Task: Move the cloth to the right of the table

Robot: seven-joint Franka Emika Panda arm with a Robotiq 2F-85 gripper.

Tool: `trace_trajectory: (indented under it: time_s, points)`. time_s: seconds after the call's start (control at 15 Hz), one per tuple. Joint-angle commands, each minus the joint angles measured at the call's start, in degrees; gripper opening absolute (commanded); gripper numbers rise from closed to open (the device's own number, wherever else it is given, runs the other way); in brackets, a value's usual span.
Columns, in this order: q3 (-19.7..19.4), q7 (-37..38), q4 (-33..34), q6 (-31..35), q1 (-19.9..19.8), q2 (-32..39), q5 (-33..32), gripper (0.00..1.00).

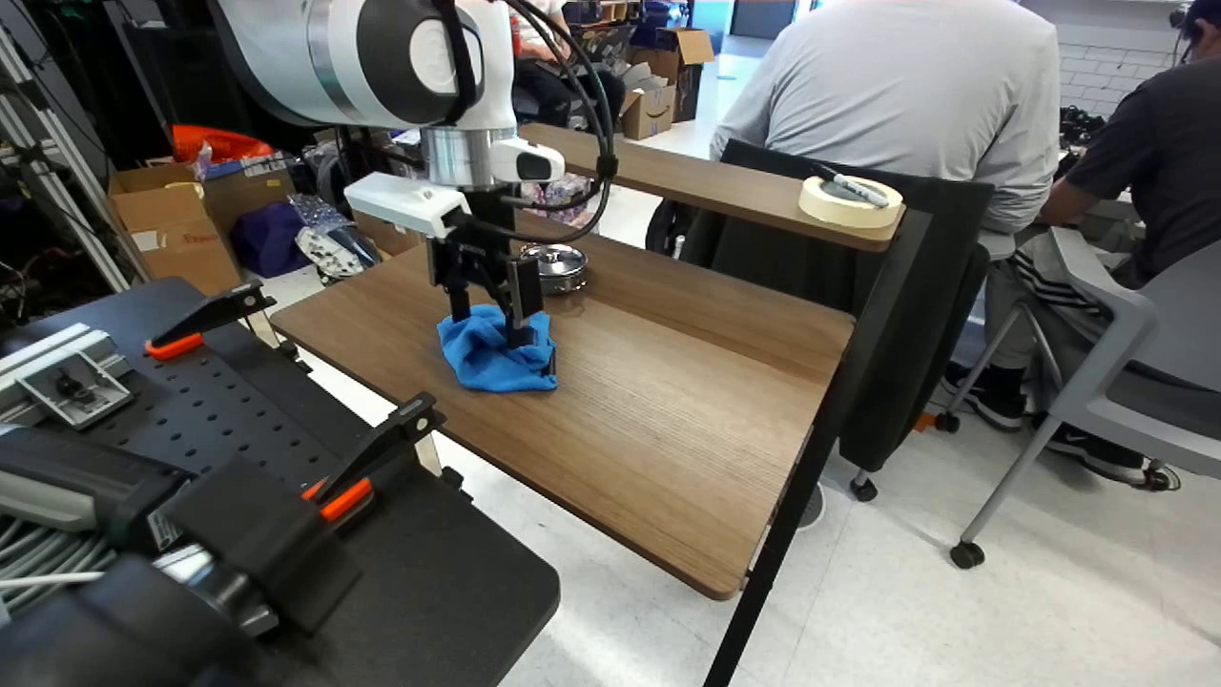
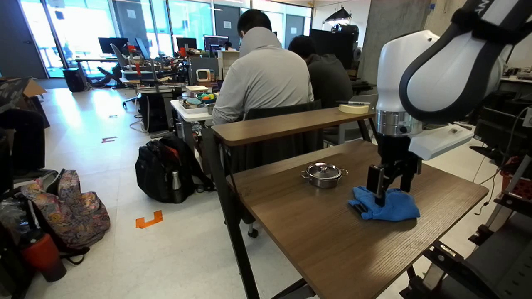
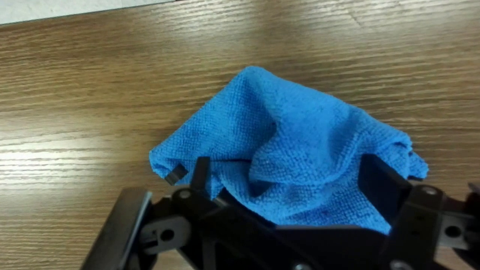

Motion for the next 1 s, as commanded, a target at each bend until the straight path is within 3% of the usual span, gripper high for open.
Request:
trace_trajectory:
  time_s: [0.0,0.6,0.93]
  points:
    - [-1.27,-0.11,3.11,1.37,1.55,4.18,2.07,1.00]
    - [-1.69,-1.72,8.82,0.02,0.27,9.13,2.75,1.00]
    - [-1.66,-3.76,14.58,-2.67,-2.58,12.06,4.54,1.00]
